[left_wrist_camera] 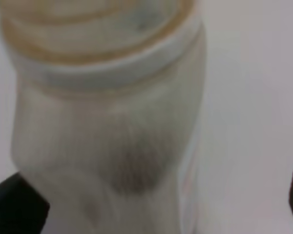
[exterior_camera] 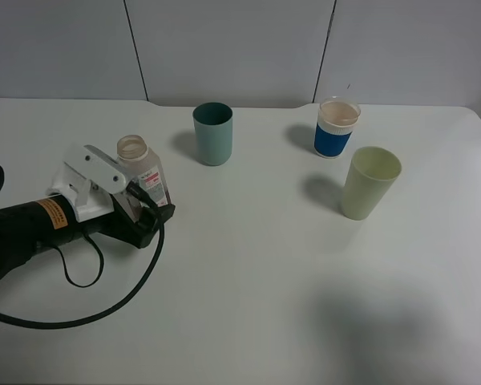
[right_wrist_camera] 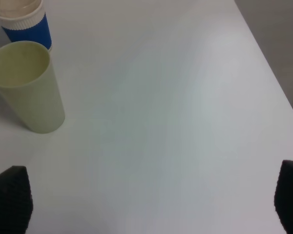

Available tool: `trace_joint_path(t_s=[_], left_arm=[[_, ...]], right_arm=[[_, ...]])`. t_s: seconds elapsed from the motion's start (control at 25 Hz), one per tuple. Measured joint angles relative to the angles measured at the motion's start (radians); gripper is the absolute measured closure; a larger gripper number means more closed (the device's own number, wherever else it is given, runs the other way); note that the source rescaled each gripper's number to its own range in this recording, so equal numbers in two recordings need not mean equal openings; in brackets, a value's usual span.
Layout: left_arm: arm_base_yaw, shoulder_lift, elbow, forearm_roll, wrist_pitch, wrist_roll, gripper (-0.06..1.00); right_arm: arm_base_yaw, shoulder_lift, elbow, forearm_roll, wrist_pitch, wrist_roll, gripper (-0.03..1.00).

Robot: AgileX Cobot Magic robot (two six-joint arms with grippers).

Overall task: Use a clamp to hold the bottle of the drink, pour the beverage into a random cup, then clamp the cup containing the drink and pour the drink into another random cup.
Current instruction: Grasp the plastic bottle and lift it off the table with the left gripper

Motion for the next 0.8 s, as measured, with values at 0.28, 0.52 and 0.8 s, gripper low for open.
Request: trace_joint_path(t_s=[0.28, 0.52, 0.8], left_arm=[[0.000, 0.037, -0.037, 0.009, -0.015, 0.000, -0.06], [0.000, 0.059, -0.043, 0.016, -0.015, 0.000, -0.01], [0.000, 0.059, -0.043, 0.017, -0.022, 0.000, 0.90]], right_arm=[[0.000, 0.000, 0.000, 0.000, 0.000, 0.000, -0.02], [0.000, 0.000, 0.000, 0.000, 0.000, 0.000, -0.02], [0.000, 0.000, 0.000, 0.000, 0.000, 0.000, -0.02]])
